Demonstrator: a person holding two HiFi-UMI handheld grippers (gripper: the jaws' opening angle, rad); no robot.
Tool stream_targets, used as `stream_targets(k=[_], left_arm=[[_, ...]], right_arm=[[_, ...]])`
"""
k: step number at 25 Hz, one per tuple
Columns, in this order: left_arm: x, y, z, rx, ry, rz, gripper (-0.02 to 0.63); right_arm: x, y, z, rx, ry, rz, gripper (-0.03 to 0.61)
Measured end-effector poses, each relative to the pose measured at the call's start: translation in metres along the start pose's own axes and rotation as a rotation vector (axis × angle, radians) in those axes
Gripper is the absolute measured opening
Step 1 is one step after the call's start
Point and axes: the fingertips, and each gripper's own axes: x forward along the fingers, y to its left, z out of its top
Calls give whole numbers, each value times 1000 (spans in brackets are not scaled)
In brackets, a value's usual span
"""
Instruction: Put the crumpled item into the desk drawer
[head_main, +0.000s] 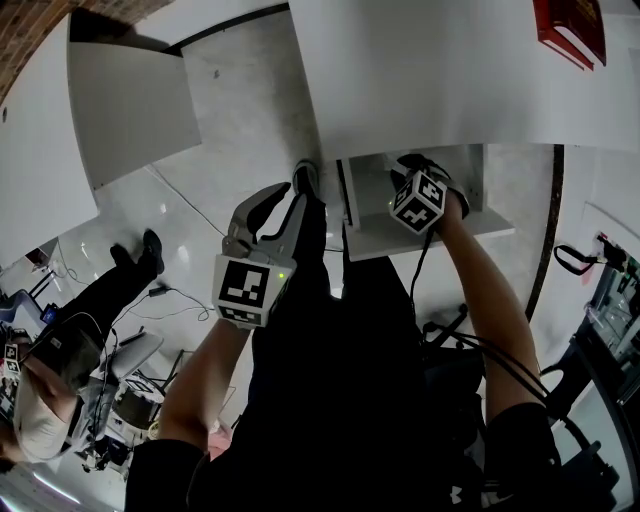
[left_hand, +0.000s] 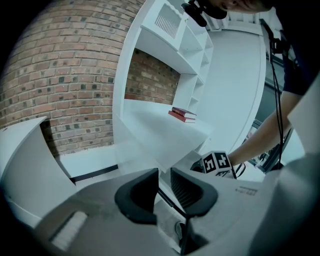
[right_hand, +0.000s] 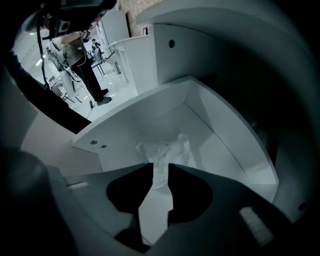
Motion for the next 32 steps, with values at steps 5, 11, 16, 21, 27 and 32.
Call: stream_targets(k=[5, 11, 16, 21, 27, 32], left_arm=[[3, -10, 11, 22, -19, -9, 84], [-1, -27, 32, 60, -59, -28, 84], [-8, -41, 53, 92, -98, -37, 84], [-12, -51, 89, 141, -157, -38, 84], [-27, -60, 118, 163, -207, -32, 84], [-42, -65, 134, 155, -241, -19, 84]], right_arm=[[-17, -7, -1, 17, -26, -30, 98], [-55, -9, 3, 53, -84, -79, 98], [-107, -9, 12, 125, -189, -139, 94], [-174, -30, 25, 233, -335, -224, 61], [-247, -44, 46, 312, -494, -320, 60], [-304, -42, 64, 361, -636, -357, 58]])
